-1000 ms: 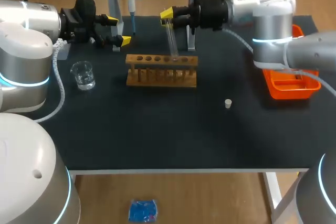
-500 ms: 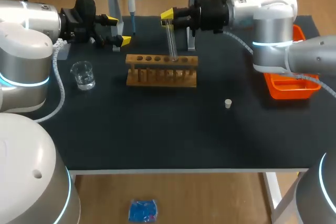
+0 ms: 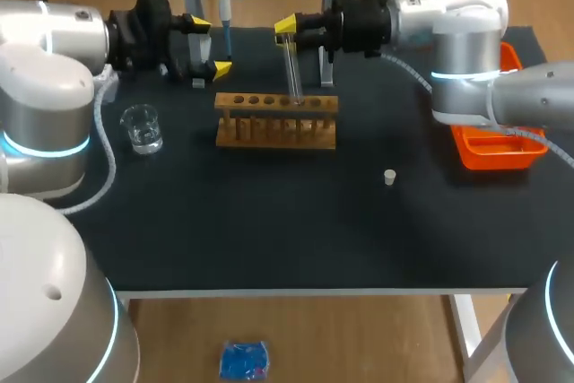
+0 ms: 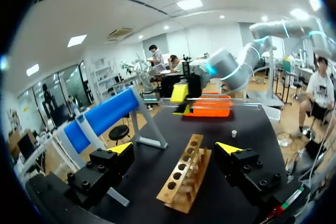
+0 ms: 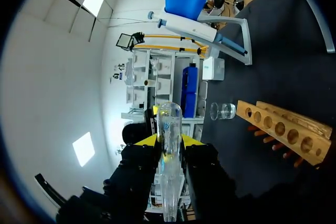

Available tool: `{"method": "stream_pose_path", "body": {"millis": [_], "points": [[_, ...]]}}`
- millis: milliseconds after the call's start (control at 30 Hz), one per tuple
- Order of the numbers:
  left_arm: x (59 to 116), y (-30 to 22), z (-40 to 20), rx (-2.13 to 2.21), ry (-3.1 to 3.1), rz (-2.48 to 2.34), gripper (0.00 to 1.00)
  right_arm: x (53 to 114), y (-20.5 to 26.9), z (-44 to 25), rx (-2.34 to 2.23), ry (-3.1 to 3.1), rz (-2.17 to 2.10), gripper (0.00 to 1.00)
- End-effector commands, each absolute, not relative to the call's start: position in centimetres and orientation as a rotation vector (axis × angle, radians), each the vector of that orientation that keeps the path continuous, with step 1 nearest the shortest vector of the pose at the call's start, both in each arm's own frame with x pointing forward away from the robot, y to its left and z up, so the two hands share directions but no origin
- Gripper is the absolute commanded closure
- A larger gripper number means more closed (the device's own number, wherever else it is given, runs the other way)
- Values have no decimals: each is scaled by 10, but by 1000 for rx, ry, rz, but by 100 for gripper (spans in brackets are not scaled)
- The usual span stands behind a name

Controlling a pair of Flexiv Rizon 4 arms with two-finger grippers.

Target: Invert the test tube, pick up the pipette, mount the tip to pipette, aspirate from beaker and dispense into the tube, eject the tip, return the pipette, and cap with the stopper.

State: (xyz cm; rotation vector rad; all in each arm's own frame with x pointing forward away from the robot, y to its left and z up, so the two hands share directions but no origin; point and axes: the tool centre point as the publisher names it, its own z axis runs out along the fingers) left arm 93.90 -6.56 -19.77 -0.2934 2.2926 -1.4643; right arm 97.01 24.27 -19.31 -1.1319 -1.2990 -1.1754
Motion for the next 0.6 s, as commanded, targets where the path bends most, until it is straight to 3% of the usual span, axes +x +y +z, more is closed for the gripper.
{"method": "stream_pose_path", "body": {"millis": [33, 500, 600], "points": [[920, -63, -203, 332, 1793, -1539, 0, 970, 242, -192, -1133, -1301, -1175, 100], [929, -57, -199, 172, 1811, -1578, 0, 970, 242, -192, -1133, -1301, -1175, 100], [922, -68, -194, 348, 1712, -1498, 0, 970, 242, -192, -1133, -1301, -1175, 100]]}}
